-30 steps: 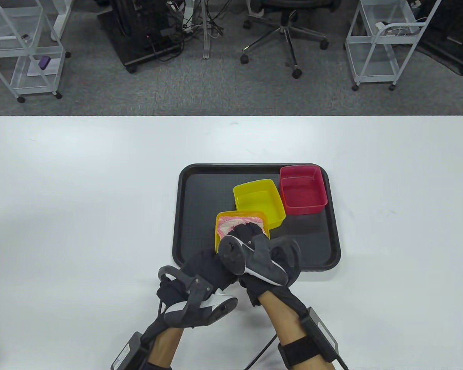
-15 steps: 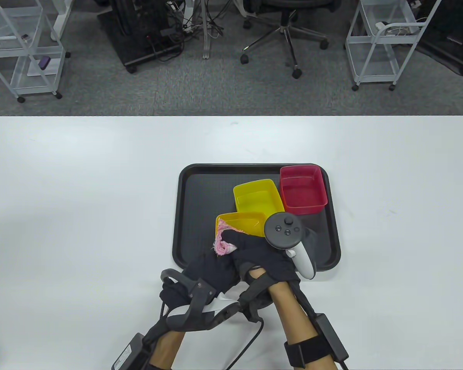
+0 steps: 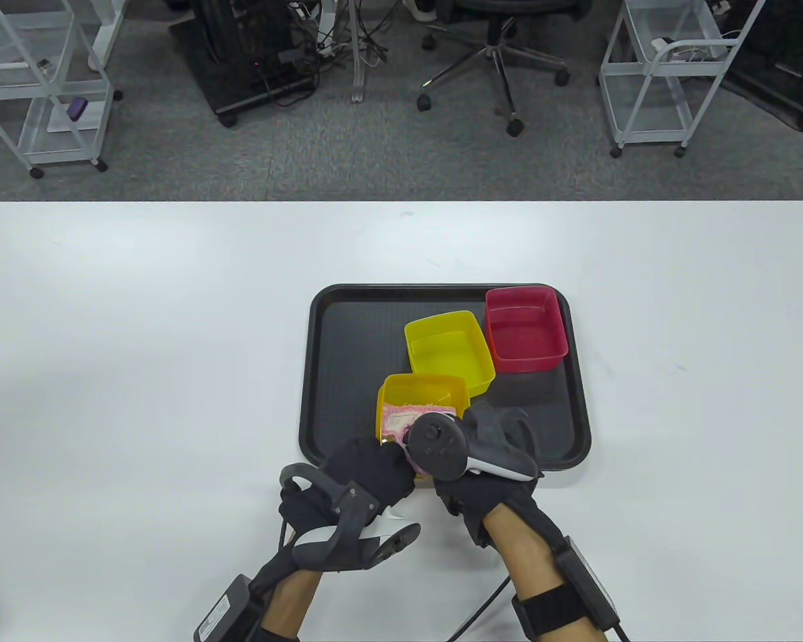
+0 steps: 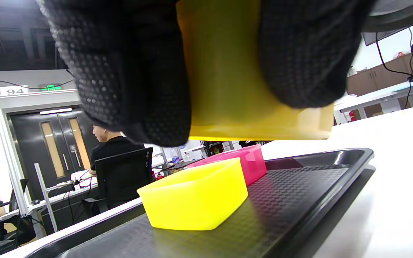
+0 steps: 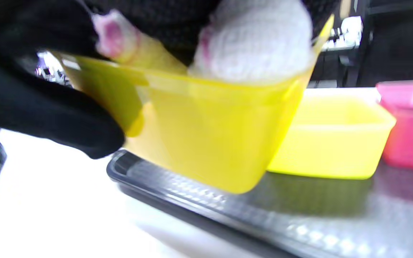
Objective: Wipe plastic food containers with dish cloth
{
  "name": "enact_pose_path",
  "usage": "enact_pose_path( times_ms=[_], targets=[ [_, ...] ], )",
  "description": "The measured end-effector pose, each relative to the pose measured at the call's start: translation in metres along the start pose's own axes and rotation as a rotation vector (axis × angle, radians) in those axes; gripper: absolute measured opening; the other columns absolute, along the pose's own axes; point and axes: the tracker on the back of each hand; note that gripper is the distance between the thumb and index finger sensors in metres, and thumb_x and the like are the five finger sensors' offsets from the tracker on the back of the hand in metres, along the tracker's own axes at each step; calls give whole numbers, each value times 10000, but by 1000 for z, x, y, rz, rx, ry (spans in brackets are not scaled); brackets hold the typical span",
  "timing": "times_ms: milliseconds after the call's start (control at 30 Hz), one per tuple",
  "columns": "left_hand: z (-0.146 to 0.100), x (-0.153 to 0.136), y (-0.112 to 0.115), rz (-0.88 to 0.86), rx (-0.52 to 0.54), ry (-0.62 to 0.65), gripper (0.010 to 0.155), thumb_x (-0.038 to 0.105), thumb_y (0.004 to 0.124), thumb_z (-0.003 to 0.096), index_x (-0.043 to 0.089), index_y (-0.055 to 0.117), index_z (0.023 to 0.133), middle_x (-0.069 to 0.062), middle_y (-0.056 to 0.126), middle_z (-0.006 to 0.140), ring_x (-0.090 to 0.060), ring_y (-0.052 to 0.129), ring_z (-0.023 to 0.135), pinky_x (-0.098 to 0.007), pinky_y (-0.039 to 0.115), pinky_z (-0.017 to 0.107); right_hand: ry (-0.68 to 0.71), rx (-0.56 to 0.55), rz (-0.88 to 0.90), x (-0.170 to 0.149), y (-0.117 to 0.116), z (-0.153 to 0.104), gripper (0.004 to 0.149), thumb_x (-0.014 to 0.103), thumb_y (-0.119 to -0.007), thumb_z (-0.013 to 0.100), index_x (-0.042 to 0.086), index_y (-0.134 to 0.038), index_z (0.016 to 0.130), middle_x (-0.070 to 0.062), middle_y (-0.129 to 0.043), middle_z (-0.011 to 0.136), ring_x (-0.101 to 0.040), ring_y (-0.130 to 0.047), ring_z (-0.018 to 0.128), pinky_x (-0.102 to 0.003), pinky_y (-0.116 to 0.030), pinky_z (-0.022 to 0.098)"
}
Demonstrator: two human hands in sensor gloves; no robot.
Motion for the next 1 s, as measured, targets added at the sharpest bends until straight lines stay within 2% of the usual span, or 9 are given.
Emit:
enact_pose_path(
  times_ms=[167, 400, 533, 800, 1000],
  targets=[
    [0, 1, -2, -48, -6, 12, 360, 547, 886, 399, 313, 968, 660, 148, 996, 751, -241, 1106, 623, -320, 991, 523, 14, -113, -324, 9, -4, 5, 378, 36, -816, 426, 228, -874, 746, -41, -845, 924, -359, -802, 883, -496, -794, 590],
    [1, -3, -1, -114, -14, -1, 361, 547, 881, 404, 310, 964, 664, 141, 990, 757, -241, 1098, 627, -323, 984, 527, 26, -200, -471, 16, -9, 6, 368, 20, -825, 407, 225, -907, 702, -43, -891, 886, -352, -854, 845, -507, -812, 563],
    [1, -2, -2, -102, -9, -2, 360, 550, 876, 406, 317, 960, 667, 146, 986, 761, -235, 1096, 638, -323, 982, 536, -1, -243, -533, 20, -9, 3, 364, 21, -827, 403, 230, -920, 686, -37, -904, 876, -348, -869, 835, -506, -818, 557],
    [0, -3, -2, -79, -3, 12, 363, 552, 873, 407, 316, 960, 669, 155, 987, 758, -234, 1097, 632, -321, 985, 527, -54, -406, -573, 27, -1, -11, 361, 28, -831, 400, 232, -926, 682, -39, -916, 866, -353, -884, 818, -505, -831, 539],
    [-2, -8, 6, -59, -45, -18, 365, 551, 873, 405, 313, 961, 668, 151, 988, 757, -236, 1099, 626, -323, 983, 524, -182, -564, -530, 11, 4, -24, 371, 49, -829, 408, 242, -904, 715, -42, -905, 878, -356, -887, 813, -495, -840, 530]
  ],
)
Point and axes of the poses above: the tracker on the back of each hand, its own x axis roughly to the thumb side, its own z axis roughly from the wrist to the fingertips, y = z × x
